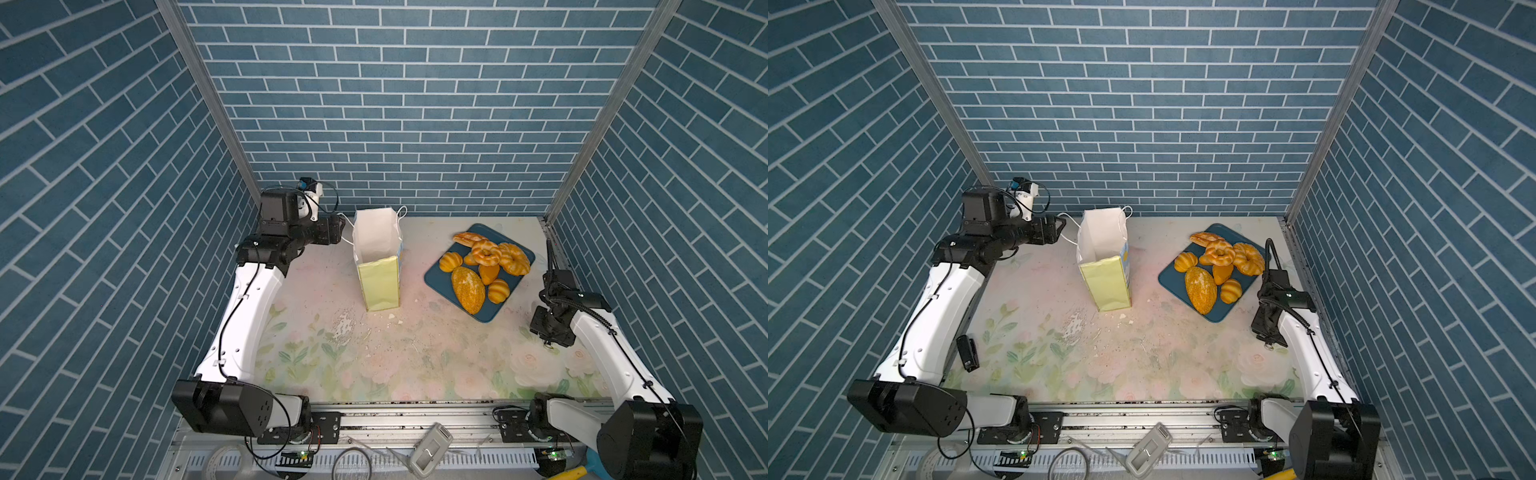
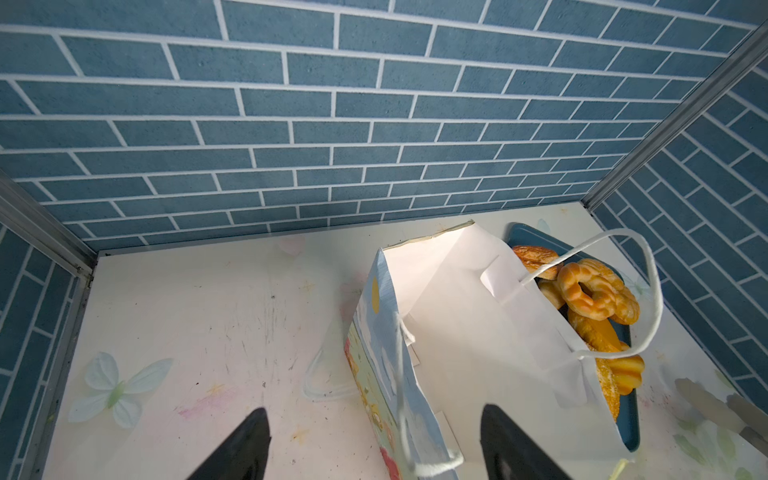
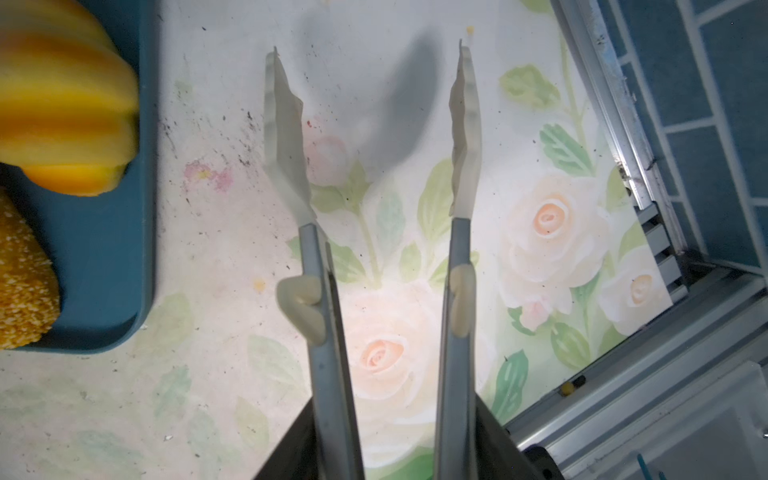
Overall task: Place the fake bread into the paper bag
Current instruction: 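Grasp the tongs with the right gripper and lift them, then move the held tongs over the tray and pinch a ring doughnut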
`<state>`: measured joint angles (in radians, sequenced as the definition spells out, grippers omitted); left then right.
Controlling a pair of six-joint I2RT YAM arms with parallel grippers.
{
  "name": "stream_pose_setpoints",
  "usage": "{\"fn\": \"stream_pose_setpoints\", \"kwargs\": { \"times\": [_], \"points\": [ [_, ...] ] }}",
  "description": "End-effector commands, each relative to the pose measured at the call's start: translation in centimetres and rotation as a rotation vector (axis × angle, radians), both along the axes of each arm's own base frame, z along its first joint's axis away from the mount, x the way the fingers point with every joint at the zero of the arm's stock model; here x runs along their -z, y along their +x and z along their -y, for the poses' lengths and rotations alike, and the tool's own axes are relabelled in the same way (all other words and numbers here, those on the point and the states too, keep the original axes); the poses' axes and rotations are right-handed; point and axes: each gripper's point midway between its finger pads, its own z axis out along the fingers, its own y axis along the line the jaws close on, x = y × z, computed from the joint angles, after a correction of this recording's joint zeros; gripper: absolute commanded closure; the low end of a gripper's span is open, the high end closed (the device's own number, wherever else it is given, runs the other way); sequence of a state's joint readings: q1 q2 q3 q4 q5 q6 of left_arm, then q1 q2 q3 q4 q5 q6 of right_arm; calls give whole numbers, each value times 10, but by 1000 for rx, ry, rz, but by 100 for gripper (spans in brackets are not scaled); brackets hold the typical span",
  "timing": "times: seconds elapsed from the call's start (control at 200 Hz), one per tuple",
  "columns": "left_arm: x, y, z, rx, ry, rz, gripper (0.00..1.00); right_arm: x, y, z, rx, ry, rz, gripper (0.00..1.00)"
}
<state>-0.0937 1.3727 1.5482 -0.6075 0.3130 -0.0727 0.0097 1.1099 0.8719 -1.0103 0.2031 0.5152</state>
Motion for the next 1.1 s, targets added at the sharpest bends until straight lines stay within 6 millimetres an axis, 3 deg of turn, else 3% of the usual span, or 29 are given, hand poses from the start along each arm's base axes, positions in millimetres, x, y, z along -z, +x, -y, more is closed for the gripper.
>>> {"fn": "stream_pose_setpoints", "kwargs": {
  "times": [0.0,0.235,0.515,0.815,1.09],
  "points": [
    [-10,3,3,15,-27,22,19,-19,-6,3,-13,-28,9,49],
    [-12,-1,2,10,-25,26,19,-55,-1,1,-45,-52,83,49],
    [-13,-8,0,6,-19,26,19,-95,25,-18,-170,-62,182,51],
    [-12,-14,-3,-4,-7,17,19,-130,66,-80,-408,42,231,51],
    [-11,-19,-7,-24,7,10,19,-128,123,-112,-539,45,209,49]
  ]
}}
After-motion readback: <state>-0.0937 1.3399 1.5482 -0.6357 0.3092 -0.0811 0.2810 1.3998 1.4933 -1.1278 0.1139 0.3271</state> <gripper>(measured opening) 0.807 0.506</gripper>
